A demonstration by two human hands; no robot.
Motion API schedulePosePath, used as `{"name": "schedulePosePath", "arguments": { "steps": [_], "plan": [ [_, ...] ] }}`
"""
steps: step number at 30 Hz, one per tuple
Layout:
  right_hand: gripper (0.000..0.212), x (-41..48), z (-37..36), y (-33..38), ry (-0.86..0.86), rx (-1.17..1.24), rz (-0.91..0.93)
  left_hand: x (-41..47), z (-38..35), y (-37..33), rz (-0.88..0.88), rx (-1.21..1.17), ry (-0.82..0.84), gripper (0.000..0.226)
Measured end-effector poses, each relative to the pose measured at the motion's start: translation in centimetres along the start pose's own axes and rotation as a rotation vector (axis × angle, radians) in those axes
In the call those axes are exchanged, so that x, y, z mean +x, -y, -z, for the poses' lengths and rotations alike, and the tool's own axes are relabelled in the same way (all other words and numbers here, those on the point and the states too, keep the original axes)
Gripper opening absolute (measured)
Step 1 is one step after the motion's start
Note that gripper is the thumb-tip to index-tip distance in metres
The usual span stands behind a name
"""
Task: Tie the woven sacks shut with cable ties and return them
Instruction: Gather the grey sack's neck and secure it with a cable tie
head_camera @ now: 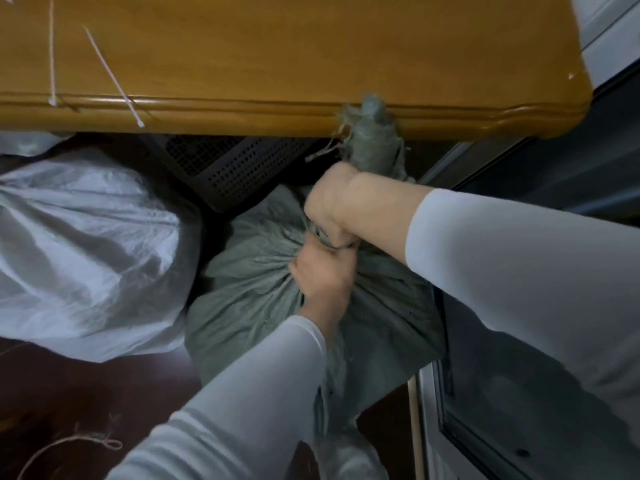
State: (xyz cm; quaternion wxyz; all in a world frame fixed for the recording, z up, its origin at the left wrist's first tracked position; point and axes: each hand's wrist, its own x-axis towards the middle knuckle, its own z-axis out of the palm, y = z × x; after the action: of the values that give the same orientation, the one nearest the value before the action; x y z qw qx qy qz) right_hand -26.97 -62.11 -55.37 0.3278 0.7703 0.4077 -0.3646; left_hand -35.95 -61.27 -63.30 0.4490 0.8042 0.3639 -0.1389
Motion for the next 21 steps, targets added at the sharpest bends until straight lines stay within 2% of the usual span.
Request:
{"name": "schedulePosePath", "arguments": {
  "steps": [1, 2, 3, 4, 6, 7, 8, 9, 10, 11, 12, 14, 15, 18, 21],
  "plan": [
    [0.010, -0.1, 0.0, -0.2, -0.085, 0.019, 0.014, 0.6, 0.4, 0.0, 0.028, -0.014, 0.022, 0.039],
    [0.022, -0.1, -0.1, -0.3, -0.211, 0.029, 0.027, 1.2, 0.7, 0.0, 0.058, -0.049, 0.046, 0.046],
    [0.034, -0.2, -0.4, -0.3, -0.391, 0.051, 0.045, 1.6, 1.0, -0.1, 0.078, -0.091, 0.076, 0.055],
    [0.038, -0.5, -1.0, 0.0, -0.648, 0.102, 0.088, 2.0, 1.1, -0.1, 0.096, -0.146, 0.112, 0.060],
    [0.023, -2.0, -3.3, 1.3, -1.098, 0.274, 0.154, 2.3, 1.2, 0.0, 0.139, -0.257, 0.172, 0.057],
    [0.017, -2.5, -5.1, 2.1, -1.217, 0.426, 0.103, 2.4, 1.4, -0.1, 0.172, -0.301, 0.183, 0.055],
    [0.015, -2.8, -7.1, 3.0, -1.245, 0.653, -0.004, 2.5, 1.8, -0.3, 0.201, -0.363, 0.189, 0.057],
    [0.018, -3.2, -9.2, 3.9, -1.202, 0.931, -0.141, 2.5, 2.1, -0.4, 0.217, -0.427, 0.188, 0.060],
    [0.029, -3.4, -11.0, 4.5, -1.099, 1.215, -0.290, 2.5, 2.3, -0.6, 0.231, -0.488, 0.192, 0.061],
    [0.049, -3.3, -12.4, 4.9, -0.938, 1.413, -0.396, 2.5, 2.3, -0.6, 0.243, -0.538, 0.204, 0.061],
    [0.075, -2.8, -13.2, 5.2, -0.763, 1.504, -0.405, 2.5, 2.0, -0.5, 0.259, -0.572, 0.222, 0.060],
    [0.122, -0.9, -13.7, 5.9, -0.582, 1.483, -0.270, 2.2, 1.9, -0.5, 0.287, -0.601, 0.278, 0.060],
    [0.133, 0.2, -13.1, 6.3, -0.566, 1.419, -0.232, 2.1, 1.9, -0.5, 0.305, -0.591, 0.301, 0.061],
    [0.139, 2.4, -11.8, 7.2, -0.599, 1.303, -0.338, 2.2, 2.2, -0.4, 0.325, -0.565, 0.333, 0.063],
    [0.132, 3.3, -11.7, 7.7, -0.722, 1.203, -0.413, 2.6, 2.5, 0.1, 0.224, -0.548, 0.322, 0.055]
  ]
}}
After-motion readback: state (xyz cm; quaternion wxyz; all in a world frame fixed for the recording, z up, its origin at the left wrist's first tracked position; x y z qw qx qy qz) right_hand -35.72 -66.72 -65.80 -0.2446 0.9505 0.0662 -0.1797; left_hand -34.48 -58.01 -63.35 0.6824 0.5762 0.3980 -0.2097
